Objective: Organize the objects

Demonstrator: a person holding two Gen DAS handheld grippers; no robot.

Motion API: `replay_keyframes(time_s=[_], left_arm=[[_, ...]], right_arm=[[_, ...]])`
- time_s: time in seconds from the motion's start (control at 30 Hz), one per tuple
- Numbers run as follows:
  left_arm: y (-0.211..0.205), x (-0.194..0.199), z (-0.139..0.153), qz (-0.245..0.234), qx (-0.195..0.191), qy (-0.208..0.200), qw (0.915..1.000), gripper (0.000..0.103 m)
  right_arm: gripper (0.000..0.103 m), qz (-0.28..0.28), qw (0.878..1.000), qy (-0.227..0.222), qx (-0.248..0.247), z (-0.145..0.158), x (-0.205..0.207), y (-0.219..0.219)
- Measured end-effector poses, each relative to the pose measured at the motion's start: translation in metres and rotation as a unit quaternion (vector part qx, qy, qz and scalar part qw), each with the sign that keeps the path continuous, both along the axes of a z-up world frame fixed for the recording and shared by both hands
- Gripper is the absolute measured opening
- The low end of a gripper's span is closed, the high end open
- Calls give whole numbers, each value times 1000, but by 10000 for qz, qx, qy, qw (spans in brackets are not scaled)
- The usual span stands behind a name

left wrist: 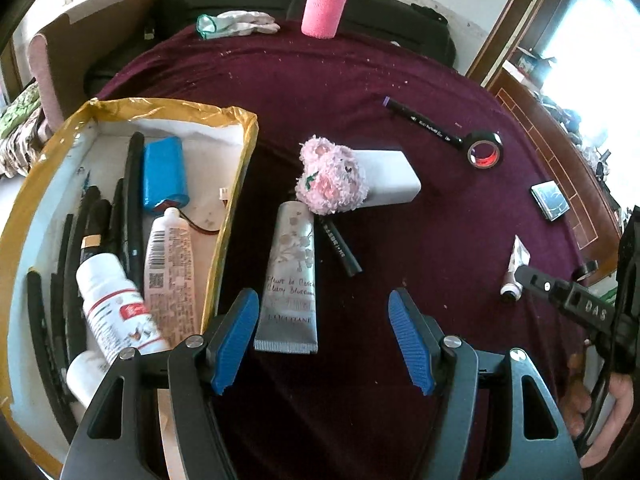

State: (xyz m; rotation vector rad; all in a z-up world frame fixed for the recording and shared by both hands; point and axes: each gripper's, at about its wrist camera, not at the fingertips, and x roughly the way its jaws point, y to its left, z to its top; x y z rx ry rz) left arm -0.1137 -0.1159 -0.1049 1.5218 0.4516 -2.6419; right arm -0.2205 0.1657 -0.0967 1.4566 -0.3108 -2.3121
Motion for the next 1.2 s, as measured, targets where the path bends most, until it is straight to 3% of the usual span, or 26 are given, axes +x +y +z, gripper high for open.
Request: replay_keyframes(time_s=[0.17, 0.27, 0.4, 0.47, 0.73, 1.03, 1.2], left_arm=[[-2, -17, -3, -17, -44, -74, 10000, 61], [-3, -27, -5, -18, -115, -165, 9998, 55], [-4, -35, -10, 35, -387, -312, 9988, 31], [-5, -35, -12, 55, -464, -374, 9982, 23], [12, -9, -12, -141, -414, -386, 9983, 23], [34, 36, -10, -356, -11, -402, 9986, 23], [31, 37, -15, -316, 95, -363, 9988, 28]], right_arm=[[50, -169, 9994, -1, 315, -5, -17, -9], [50, -155, 9985, 109, 516, -5, -20, -15], [50, -84, 9968, 272, 745, -5, -19, -20], [47, -42, 9963, 308, 807, -5, -17, -20], [29, 6, 9963, 317, 797, -4, -8, -12], [29, 787, 9946, 262, 629, -4, 58, -33], [29, 1185, 9897, 440, 668, -5, 85, -50]])
